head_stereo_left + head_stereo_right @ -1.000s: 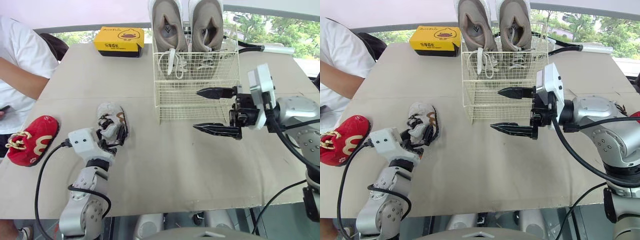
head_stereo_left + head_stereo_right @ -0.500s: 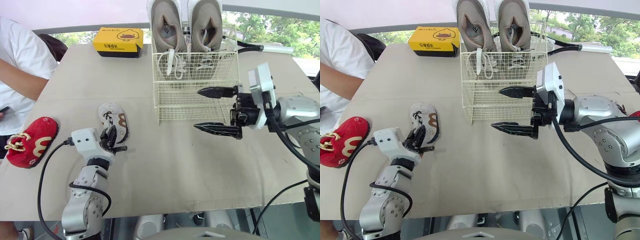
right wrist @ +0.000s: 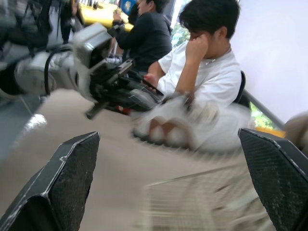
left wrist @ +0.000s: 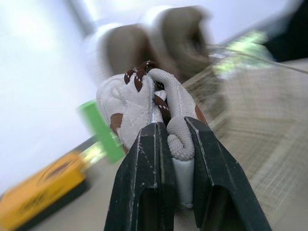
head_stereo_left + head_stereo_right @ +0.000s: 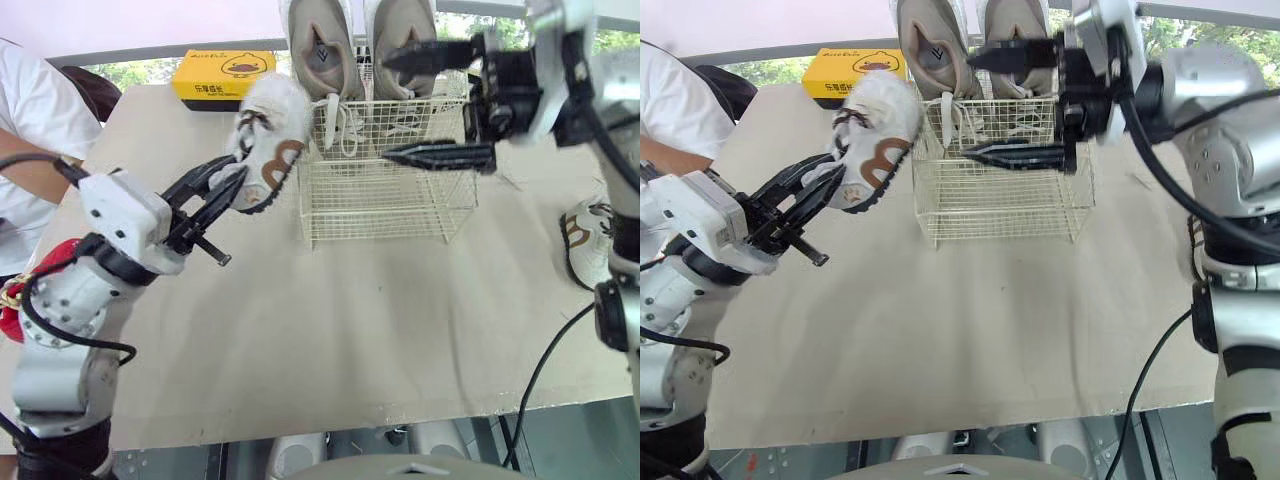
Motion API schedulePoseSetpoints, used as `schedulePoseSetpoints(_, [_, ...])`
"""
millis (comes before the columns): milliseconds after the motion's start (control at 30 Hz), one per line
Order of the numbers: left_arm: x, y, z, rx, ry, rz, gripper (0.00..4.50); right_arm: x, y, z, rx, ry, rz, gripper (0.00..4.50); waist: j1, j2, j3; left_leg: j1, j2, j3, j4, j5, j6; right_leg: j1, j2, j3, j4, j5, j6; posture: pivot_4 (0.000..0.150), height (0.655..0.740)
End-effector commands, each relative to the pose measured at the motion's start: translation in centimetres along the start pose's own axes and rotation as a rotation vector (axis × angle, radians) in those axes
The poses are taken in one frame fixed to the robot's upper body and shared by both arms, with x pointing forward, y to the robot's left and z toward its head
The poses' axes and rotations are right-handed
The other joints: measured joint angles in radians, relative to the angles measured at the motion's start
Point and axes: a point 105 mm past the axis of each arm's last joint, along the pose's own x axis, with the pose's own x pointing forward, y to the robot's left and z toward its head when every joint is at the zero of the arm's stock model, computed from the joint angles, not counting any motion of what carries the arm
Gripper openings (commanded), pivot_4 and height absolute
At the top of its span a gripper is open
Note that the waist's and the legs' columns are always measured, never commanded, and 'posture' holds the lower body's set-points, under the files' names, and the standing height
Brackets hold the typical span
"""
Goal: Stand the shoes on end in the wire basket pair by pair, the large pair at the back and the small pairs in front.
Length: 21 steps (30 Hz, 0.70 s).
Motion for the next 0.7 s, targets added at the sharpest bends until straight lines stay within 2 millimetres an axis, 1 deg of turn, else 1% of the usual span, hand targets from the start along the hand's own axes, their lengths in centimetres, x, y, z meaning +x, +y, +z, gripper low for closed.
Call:
schedulePoseSetpoints(33, [0.7,-0.6,2.2,0.111,-0.1,-0.168,0.19,1.1,-1.5,1.5,-0.06,0.036,0.096,4.5,-0.004,0.001,0.001,-0.001,0.0,0.001,0.0,0.0,0.0,0.0,0.0,0.0,0.0,0.0,0.0,0.15,0.74])
schedulePoseSetpoints(100, [1.2,-1.5,2.6,0.153,-0.123,-0.272,0.19,2.0,-2.3,1.6,-0.042,0.071,0.139,4.5,-0.008,0.001,0.001,-0.001,0.0,0.002,0.0,0.0,0.0,-0.001,0.0,-0.001,0.0,0.0,0.0,0.15,0.74])
schedulePoseSetpoints(167, [1.4,-2.0,2.7,0.183,-0.138,-0.336,0.19,2.4,-2.6,1.2,-0.031,0.125,0.175,4.5,-0.009,0.002,0.001,-0.001,0.0,0.003,-0.001,0.0,0.0,-0.001,0.0,-0.001,0.0,0.0,0.0,0.15,0.74])
schedulePoseSetpoints(267, [2.2,-2.4,2.9,0.243,-0.17,-0.424,0.19,2.9,-2.2,-0.5,0.023,0.26,0.273,4.5,-0.006,0.002,0.001,-0.002,0.0,0.003,-0.001,0.0,0.0,-0.001,0.0,-0.001,0.0,0.0,0.0,0.15,0.74])
schedulePoseSetpoints(367, [2.8,-2.8,3.1,0.292,-0.2,-0.479,0.19,3.6,-2.2,-1.8,0.047,0.317,0.299,4.5,-0.008,0.002,0.001,-0.002,0.0,0.003,0.0,0.0,0.0,-0.001,0.0,-0.001,0.0,0.0,0.0,0.15,0.74])
schedulePoseSetpoints(433, [3.1,-2.9,3.1,0.324,-0.215,-0.495,0.19,4.0,-1.9,-2.9,0.115,0.375,0.322,4.5,-0.009,0.002,0.001,-0.002,0.0,0.004,0.0,0.0,0.0,-0.001,0.0,-0.001,0.0,0.002,0.004,0.15,0.74])
schedulePoseSetpoints(500, [3.3,-3.0,3.1,0.352,-0.233,-0.511,0.19,4.0,-1.3,-4.4,0.151,0.456,0.351,4.5,-0.01,0.002,0.002,-0.002,0.0,0.004,0.0,0.0,0.0,-0.002,0.0,-0.001,0.001,0.002,0.004,0.15,0.74])
schedulePoseSetpoints(567, [3.4,-3.2,3.2,0.375,-0.251,-0.529,0.19,4.1,-1.2,-5.7,0.152,0.512,0.361,4.5,-0.011,0.002,0.002,-0.002,0.0,0.003,0.0,0.0,-0.001,-0.002,0.0,-0.001,0.001,0.002,0.004,0.15,0.74])
schedulePoseSetpoints(600, [3.4,-3.3,3.2,0.381,-0.258,-0.535,0.19,4.1,-1.1,-6.0,0.152,0.528,0.368,3.98,-0.011,0.002,0.002,-0.002,0.001,0.003,0.0,0.0,-0.001,-0.002,0.001,-0.001,0.001,0.002,0.004,0.15,0.74])
schedulePoseSetpoints(633, [3.4,-3.4,3.2,0.387,-0.263,-0.539,0.19,4.0,-0.9,-6.3,0.153,0.543,0.379,3.69,-0.011,0.002,0.002,-0.002,0.001,0.003,0.0,0.0,-0.001,-0.002,0.001,-0.001,0.001,0.002,0.004,0.15,0.74])
schedulePoseSetpoints(700, [3.4,-3.4,3.2,0.4,-0.27,-0.539,0.19,3.7,-0.5,-6.7,0.144,0.566,0.4,2.65,-0.01,0.002,0.002,-0.003,0.001,0.003,0.0,0.0,-0.001,-0.003,0.001,-0.002,0.001,0.002,0.004,0.15,0.74])
